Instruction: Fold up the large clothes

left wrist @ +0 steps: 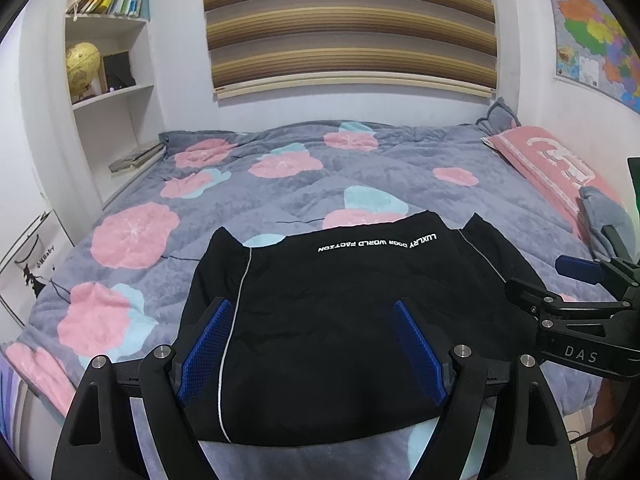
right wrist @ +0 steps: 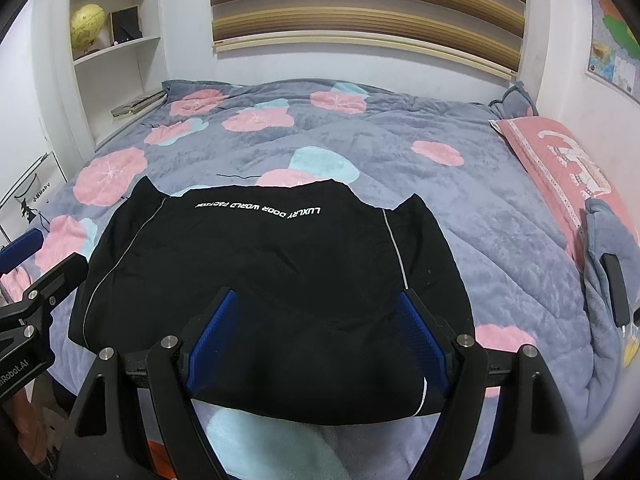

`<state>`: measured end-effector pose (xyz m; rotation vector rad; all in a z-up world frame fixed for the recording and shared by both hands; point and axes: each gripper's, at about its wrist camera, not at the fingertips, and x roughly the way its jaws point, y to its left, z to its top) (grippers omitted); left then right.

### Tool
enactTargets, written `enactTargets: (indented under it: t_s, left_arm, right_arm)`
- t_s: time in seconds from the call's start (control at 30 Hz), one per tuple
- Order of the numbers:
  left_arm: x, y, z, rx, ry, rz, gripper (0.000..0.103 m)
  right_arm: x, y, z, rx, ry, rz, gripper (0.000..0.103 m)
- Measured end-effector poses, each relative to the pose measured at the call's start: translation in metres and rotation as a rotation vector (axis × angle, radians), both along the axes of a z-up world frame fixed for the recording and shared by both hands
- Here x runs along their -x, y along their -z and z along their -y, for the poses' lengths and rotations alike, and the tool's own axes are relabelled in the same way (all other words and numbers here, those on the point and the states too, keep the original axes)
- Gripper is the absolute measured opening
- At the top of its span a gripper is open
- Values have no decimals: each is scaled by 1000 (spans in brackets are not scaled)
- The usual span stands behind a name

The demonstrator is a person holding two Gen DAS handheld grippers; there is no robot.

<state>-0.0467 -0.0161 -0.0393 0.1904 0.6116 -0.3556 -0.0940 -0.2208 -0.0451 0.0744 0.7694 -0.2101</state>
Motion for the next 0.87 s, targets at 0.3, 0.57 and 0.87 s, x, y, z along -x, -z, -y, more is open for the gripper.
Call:
enactTargets:
  t_s: [0.3,0.57,0.87]
  left_arm:
    - [-3,3,1,-8,8,-14,83]
    - [-9,6,4,-27,1,-18,83]
    - [-16,11,1,-18,-18,-27,83]
  right_arm:
    - [-3,5,4,-4,-13,-13,83]
    - [-7,12,8,-9,-18,-34,83]
    - [-10,16,16,-19,-10,-44,84]
